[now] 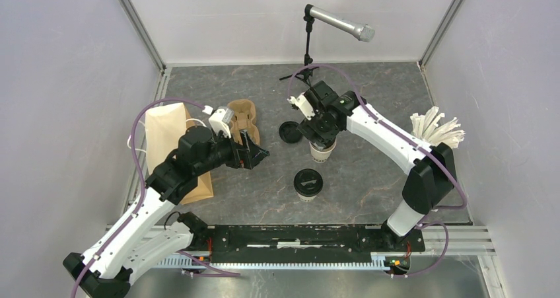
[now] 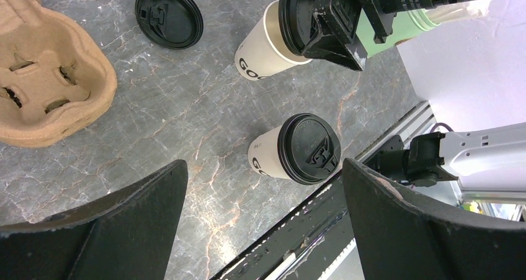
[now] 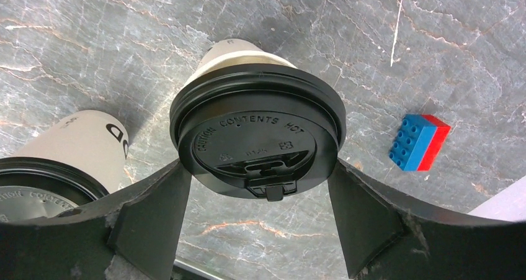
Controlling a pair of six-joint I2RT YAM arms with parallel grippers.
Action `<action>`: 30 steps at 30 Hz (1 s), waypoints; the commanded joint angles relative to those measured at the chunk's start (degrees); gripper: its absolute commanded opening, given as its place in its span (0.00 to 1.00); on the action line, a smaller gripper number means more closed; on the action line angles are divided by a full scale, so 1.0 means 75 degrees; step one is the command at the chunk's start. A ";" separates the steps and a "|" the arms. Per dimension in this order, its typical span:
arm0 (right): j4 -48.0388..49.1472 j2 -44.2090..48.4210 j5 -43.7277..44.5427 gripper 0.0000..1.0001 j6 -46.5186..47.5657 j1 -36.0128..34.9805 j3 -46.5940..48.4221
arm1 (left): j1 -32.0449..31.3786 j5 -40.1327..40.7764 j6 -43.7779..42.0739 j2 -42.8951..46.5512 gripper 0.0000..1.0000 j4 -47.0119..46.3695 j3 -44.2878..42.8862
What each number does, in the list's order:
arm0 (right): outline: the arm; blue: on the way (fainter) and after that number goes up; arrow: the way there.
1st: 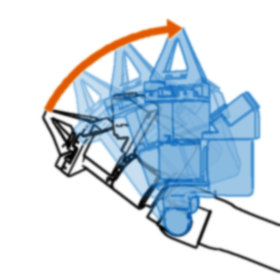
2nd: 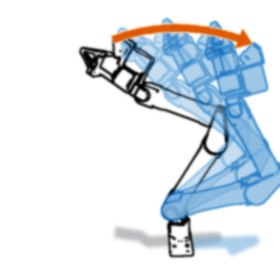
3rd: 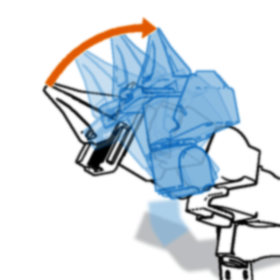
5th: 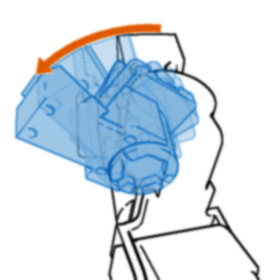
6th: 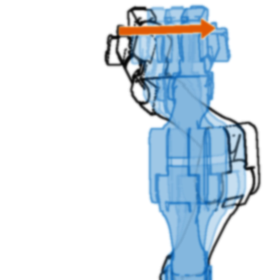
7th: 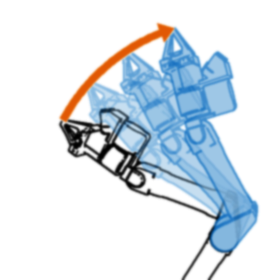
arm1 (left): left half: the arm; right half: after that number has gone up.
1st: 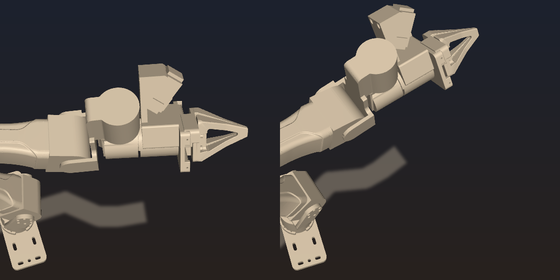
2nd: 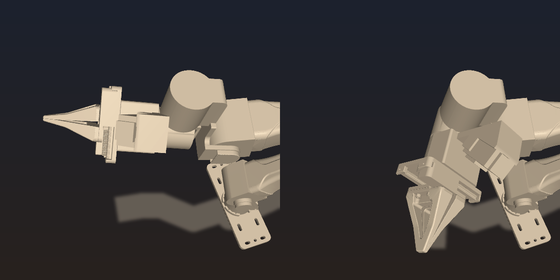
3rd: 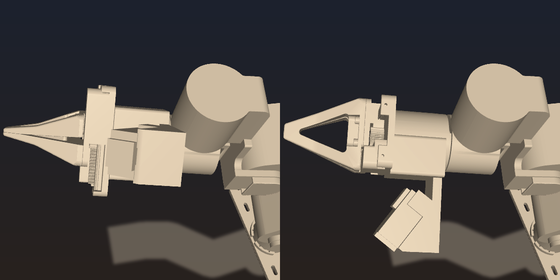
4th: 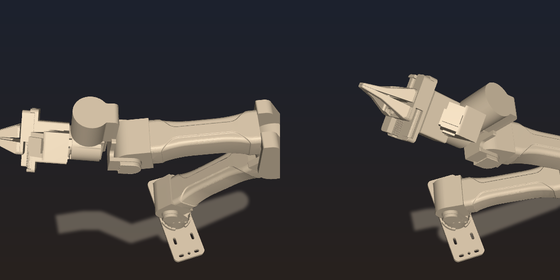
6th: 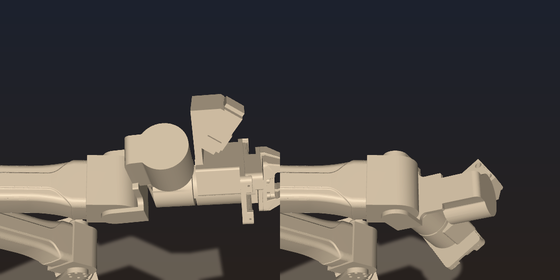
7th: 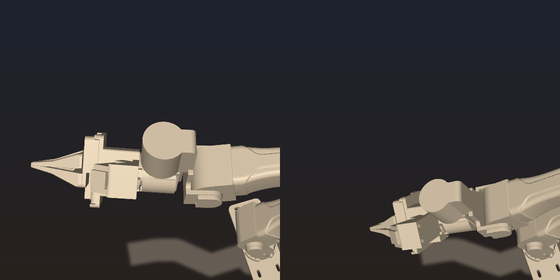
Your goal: Pack the takeout coffee
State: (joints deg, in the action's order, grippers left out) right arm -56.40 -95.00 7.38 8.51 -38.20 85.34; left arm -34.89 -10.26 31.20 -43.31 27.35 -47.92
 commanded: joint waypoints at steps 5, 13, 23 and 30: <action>-0.0389 -0.0001 -0.0005 0.85 0.0154 0.0043 0.0371 | -0.0026 0.0232 -0.0375 0.0050 1.00 -0.0190 -0.0047; -0.0470 -0.0301 -0.0042 0.86 0.0247 0.0055 0.0436 | -0.0029 0.0267 -0.0397 0.0045 1.00 -0.0156 -0.0057; -0.0417 -0.0409 -0.0083 0.91 0.0283 0.0062 0.0553 | -0.0023 0.0325 -0.0423 0.0080 1.00 -0.0121 -0.0073; -0.0471 -0.0275 -0.0136 0.84 0.0283 0.0065 0.0740 | -0.0029 0.0337 -0.0428 0.0056 1.00 -0.0110 -0.0080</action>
State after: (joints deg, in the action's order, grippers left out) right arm -59.31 -98.32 7.09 10.35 -37.95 88.05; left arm -34.89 -8.97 30.39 -43.33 27.44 -47.92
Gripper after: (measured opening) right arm 0.843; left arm 0.994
